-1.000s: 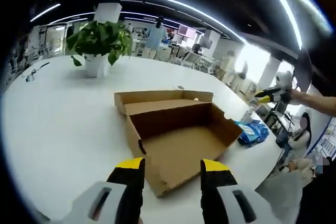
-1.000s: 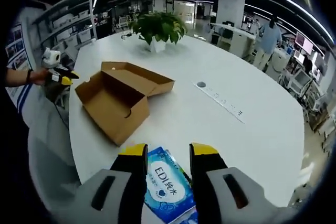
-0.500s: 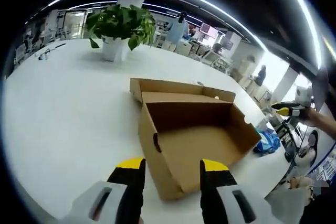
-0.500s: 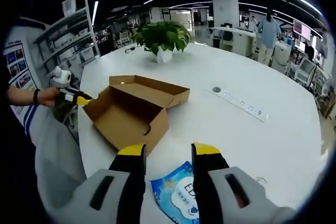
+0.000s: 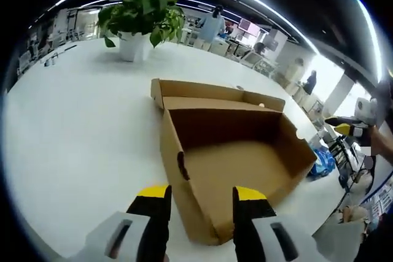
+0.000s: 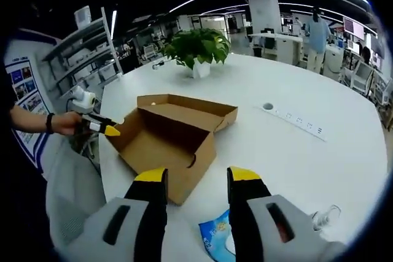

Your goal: Operate the shoe box by opening the lid, removing the specified soft item, and placing it in the target area until the item is outside and the box remains undamaged.

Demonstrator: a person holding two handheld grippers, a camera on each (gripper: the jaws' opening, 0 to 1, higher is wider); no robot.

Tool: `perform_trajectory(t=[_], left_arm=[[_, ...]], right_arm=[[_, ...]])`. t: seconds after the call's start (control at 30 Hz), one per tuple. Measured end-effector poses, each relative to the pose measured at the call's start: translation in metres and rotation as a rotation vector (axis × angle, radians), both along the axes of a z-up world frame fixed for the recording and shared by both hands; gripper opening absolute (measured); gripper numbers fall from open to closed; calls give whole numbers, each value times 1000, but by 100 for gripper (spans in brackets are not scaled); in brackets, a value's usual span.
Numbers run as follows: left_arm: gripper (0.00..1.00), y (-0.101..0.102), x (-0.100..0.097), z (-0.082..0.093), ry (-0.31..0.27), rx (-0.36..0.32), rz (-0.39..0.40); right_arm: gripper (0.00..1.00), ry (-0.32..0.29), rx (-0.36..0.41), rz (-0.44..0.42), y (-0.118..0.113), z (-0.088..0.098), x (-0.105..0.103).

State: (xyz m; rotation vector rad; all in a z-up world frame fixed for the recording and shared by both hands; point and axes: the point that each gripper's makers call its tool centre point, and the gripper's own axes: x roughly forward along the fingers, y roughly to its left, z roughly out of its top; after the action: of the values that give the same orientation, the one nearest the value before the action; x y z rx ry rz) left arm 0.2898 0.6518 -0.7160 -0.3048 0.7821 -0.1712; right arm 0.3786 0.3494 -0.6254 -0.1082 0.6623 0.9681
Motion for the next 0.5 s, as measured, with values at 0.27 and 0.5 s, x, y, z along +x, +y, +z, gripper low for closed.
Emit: perform_trajectory(t=[0.27, 0.5], left_arm=[[29, 2, -2, -7, 25, 21, 1], [24, 0, -4, -9, 27, 64, -63]], right_arm=[[37, 12, 11, -6, -4, -2, 0], [37, 14, 14, -18, -7, -2, 2]])
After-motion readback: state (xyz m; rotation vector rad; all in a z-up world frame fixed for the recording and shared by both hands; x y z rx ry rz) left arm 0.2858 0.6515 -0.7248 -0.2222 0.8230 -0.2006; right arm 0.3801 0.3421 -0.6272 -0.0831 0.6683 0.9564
